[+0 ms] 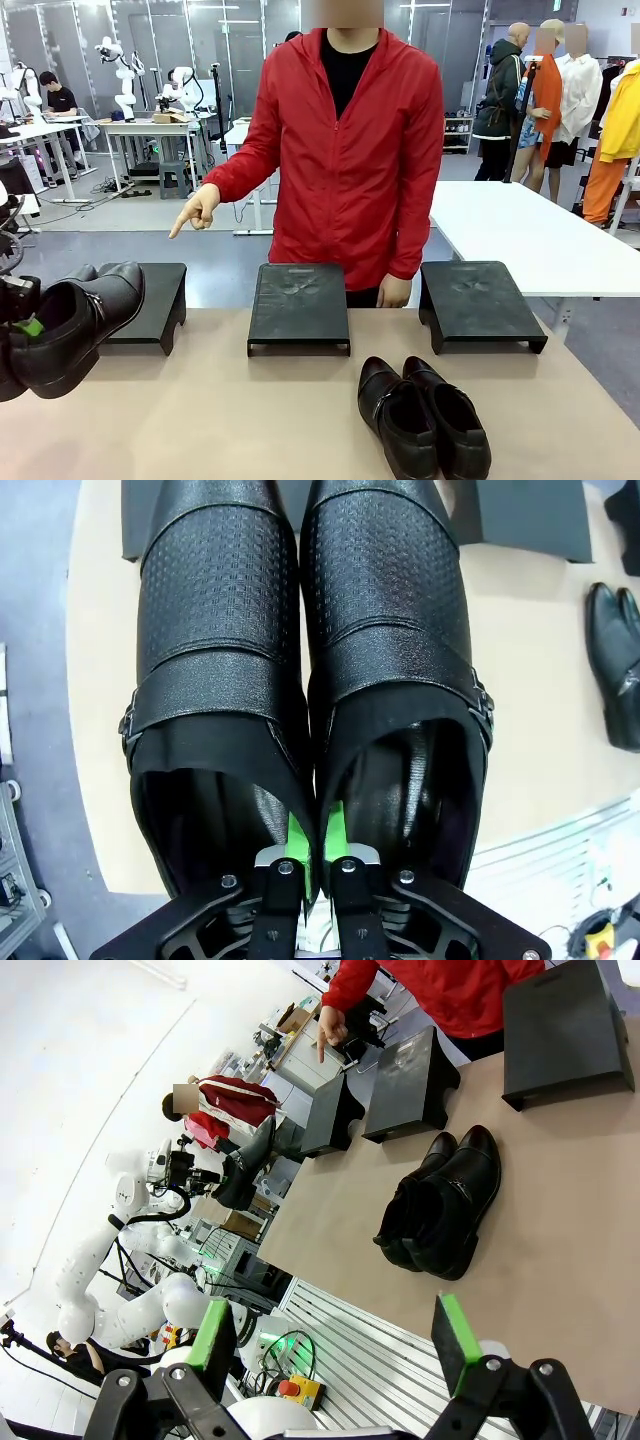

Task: Place the shoes on the stand as instructed by the person.
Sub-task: Pick up one pair of Shoes and place it on the Shoes Stand indicated by the person.

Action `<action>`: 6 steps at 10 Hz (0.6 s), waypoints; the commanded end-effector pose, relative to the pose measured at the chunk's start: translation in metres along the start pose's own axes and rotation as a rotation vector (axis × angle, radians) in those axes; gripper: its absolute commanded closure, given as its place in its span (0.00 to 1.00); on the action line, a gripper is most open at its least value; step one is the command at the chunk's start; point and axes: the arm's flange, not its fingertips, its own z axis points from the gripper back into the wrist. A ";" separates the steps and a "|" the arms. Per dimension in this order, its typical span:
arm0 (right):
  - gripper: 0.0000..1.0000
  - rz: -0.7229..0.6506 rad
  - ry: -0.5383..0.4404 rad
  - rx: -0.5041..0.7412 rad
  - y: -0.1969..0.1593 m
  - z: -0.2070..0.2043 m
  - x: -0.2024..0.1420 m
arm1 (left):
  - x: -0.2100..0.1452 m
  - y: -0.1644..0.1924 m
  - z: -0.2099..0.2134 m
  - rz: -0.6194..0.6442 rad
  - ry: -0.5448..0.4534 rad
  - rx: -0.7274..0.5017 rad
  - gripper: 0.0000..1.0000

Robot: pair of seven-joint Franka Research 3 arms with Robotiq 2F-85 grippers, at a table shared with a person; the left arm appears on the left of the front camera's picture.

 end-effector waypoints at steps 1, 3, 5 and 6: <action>0.00 0.020 -0.013 0.007 0.003 0.003 -0.002 | 0.000 0.000 0.000 0.000 0.000 0.000 0.93; 0.00 0.020 -0.013 0.007 0.003 0.003 -0.002 | 0.019 0.014 -0.021 -0.016 -0.062 0.010 0.93; 0.00 0.020 -0.013 0.007 0.003 0.003 -0.002 | 0.061 0.024 -0.043 -0.026 -0.097 0.076 0.93; 0.00 0.020 -0.013 0.007 0.003 0.003 -0.002 | 0.083 0.026 -0.049 -0.031 -0.115 0.082 0.93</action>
